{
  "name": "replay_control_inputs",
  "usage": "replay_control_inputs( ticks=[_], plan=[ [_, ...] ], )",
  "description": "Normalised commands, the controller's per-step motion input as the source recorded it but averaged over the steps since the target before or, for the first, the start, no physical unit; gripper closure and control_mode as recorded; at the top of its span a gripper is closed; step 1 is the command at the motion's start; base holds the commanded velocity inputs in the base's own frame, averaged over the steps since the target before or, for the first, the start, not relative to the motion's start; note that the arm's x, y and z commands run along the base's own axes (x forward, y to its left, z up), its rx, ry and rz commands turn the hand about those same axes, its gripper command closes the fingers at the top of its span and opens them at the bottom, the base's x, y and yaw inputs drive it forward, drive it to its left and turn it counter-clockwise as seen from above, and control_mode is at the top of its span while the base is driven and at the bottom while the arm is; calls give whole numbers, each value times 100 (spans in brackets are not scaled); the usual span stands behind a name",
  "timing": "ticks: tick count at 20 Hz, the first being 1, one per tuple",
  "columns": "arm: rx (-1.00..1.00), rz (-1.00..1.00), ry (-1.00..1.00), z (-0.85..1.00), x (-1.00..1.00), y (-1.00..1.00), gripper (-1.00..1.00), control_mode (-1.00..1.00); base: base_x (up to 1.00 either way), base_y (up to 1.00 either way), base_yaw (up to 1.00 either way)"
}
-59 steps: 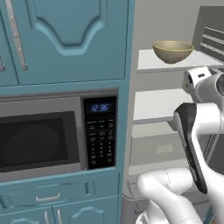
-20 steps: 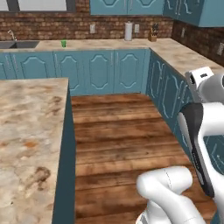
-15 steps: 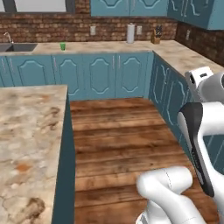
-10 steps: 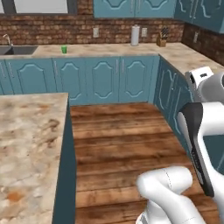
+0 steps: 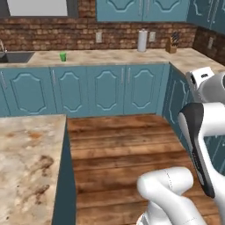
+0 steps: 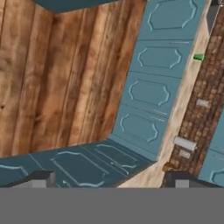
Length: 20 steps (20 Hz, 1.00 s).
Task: Move the cup from next to the sink to the open cabinet. Then, move the bowl with the bell pepper to the fridge to clear the area for faucet cleaning.
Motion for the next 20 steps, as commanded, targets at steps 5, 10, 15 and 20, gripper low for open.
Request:
replay_control_inputs(
  ticks=[5,10,15,20],
  plan=[
    [0,0,0,0,0,0,-100,100,100,-14,0],
    [0,0,0,0,0,0,-100,100,100,-3,0],
    [0,0,0,0,0,0,-100,100,100,0,0],
    [0,0,0,0,0,0,-100,100,100,0,0]
  ],
)
